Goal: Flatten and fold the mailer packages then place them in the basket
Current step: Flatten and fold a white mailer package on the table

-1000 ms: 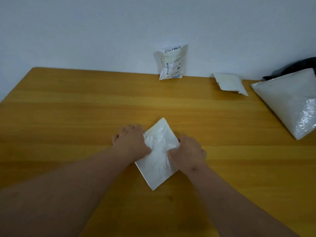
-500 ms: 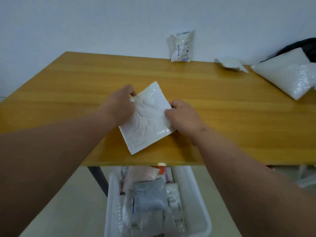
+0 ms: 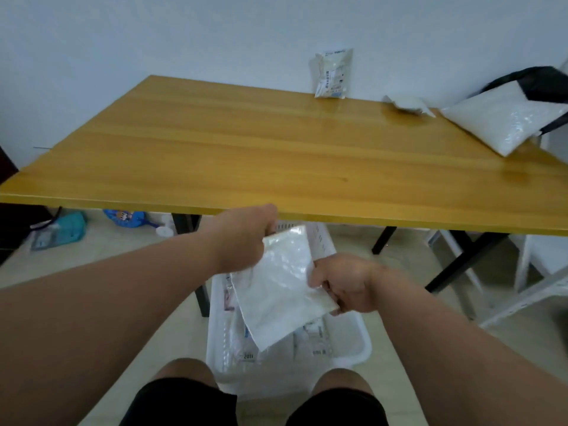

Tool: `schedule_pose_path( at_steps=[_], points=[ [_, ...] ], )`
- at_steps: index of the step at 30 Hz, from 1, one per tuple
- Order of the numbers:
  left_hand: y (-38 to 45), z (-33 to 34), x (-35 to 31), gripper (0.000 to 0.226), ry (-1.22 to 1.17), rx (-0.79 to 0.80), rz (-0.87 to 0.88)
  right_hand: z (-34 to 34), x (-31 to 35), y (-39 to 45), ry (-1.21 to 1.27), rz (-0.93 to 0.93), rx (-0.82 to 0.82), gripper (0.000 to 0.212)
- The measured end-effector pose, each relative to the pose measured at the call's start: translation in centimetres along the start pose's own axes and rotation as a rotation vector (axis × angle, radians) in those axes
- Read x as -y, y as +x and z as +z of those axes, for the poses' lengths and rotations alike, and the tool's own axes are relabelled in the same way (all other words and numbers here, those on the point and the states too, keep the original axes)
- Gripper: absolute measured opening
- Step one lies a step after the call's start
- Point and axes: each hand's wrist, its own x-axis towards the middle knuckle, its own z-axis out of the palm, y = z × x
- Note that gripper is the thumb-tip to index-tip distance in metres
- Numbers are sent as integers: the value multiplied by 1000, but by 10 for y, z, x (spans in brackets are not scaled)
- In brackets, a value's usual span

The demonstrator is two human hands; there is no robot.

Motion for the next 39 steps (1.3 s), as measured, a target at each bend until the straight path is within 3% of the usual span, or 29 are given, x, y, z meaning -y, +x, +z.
schedule_pose_path(
  at_steps=[3, 5, 10, 14, 19, 22, 24, 28, 31, 35, 37, 39],
  points=[
    [-3, 52, 14, 23, 102, 203, 32, 7, -32, 31, 29, 112, 58, 29],
    [3, 83, 36, 15, -1, 280, -98, 11, -47, 54, 83, 167, 3, 33],
    [34, 124, 74, 43, -238, 358, -384, 17, -65, 124, 193, 269, -161, 37],
    [64, 138, 85, 57, -208, 360, -365, 10, -58, 172, 82, 228, -207, 18],
    [81, 138, 93, 62, -165, 481, -379, 0, -38, 185, -123, 243, -376, 45],
    [81, 135, 91, 62, -167, 636, -382, -8, -32, 172, -317, 216, -301, 29],
    [78, 126, 80, 63, -108, 719, -335, -11, -24, 156, -406, 198, -229, 13],
    [71, 90, 38, 55, 20, 812, -228, -6, 2, 109, -424, 109, -50, 27],
    [62, 49, -4, 44, -66, 905, -254, -3, 24, 66, -489, 61, 63, 35],
    [54, -19, -51, 34, -185, 1012, -329, -30, 60, -4, -357, -2, 229, 22],
    [59, -57, -68, 31, -220, 970, -298, -53, 80, -34, -308, -58, 244, 19],
    [71, -87, -77, 26, -281, 821, -246, -73, 99, -53, -256, -149, 137, 18]
  ],
)
